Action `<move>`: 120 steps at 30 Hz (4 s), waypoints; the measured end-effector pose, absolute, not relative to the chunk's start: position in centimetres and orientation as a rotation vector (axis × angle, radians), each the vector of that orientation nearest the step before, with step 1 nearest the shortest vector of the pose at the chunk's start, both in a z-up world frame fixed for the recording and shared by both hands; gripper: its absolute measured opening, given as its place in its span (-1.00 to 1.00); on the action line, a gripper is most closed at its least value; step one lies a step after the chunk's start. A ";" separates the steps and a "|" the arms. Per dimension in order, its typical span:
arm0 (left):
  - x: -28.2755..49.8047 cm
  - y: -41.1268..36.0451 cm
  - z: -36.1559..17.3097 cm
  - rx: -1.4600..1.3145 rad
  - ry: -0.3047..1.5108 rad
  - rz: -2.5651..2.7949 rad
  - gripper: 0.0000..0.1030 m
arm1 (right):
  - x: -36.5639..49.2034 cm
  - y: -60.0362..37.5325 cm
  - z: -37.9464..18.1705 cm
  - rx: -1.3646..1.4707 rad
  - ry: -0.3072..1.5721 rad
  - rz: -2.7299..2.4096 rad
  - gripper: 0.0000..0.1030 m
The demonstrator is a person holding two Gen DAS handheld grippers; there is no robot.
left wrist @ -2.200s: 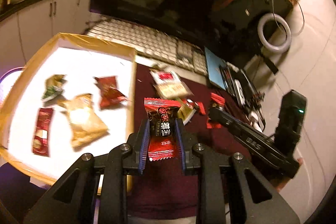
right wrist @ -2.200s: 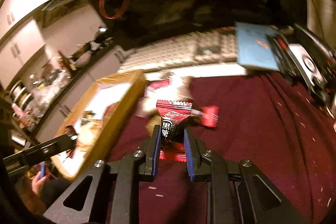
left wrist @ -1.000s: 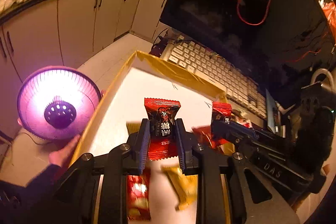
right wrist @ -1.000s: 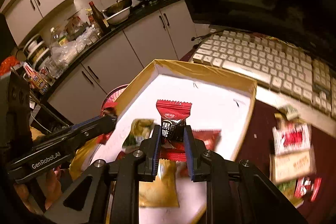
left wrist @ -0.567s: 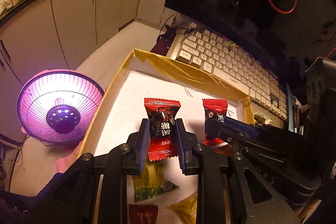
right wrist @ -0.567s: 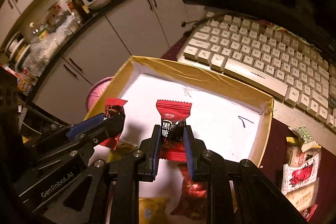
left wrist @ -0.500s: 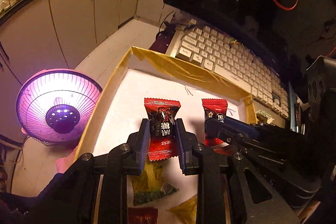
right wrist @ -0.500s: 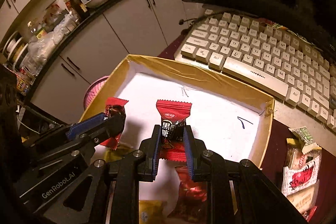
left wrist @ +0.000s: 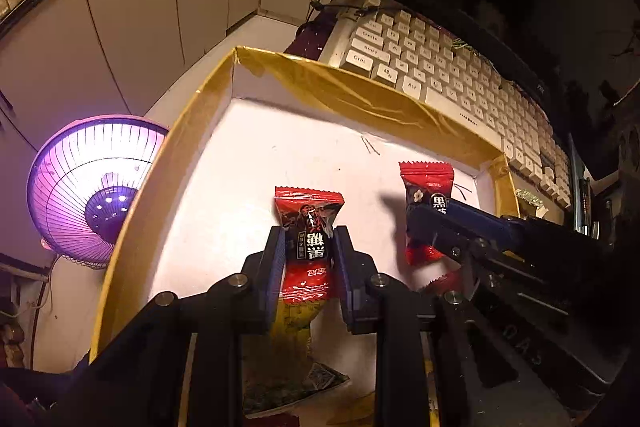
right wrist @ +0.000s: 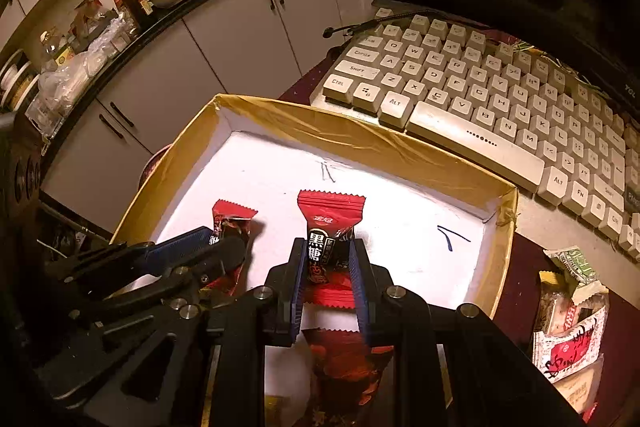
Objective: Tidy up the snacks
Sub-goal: 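Carry both red candies over the box and lower them inside, then open both tools to drop the red candies into the box, then return both tools from the box to the snack pile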
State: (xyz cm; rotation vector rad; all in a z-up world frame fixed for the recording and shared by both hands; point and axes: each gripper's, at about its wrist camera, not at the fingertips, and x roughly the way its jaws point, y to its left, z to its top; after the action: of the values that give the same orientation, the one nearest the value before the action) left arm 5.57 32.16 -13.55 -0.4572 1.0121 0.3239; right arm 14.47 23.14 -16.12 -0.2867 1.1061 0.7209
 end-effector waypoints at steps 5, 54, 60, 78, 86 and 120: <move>5.6 31.9 -13.6 -0.449 1.013 0.329 -0.58 | 14.6 23.1 -16.3 -0.287 1.108 0.714 -0.59; -6.4 21.9 -6.1 -0.393 0.661 0.356 0.44 | 5.7 8.8 -9.0 -0.052 0.893 0.812 0.37; -7.3 16.8 -5.0 -0.366 0.658 0.263 0.44 | 4.8 0.5 -10.9 0.075 0.904 0.704 0.37; -4.4 9.4 -8.0 -0.296 0.808 0.129 0.44 | 5.8 -8.6 -14.8 0.116 0.879 0.491 0.37; -3.7 8.5 -8.3 -0.279 0.819 0.120 0.44 | 6.1 -9.1 -14.8 0.164 0.869 0.525 0.37; 6.4 8.1 -12.1 -0.468 0.991 0.012 0.29 | 8.3 -11.1 -15.7 0.366 0.887 0.528 0.36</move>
State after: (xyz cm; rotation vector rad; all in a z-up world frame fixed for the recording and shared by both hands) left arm 6.43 8.06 -12.11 -0.4676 0.9912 0.0123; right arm 8.32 -11.10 -15.72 0.3655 0.8870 0.5280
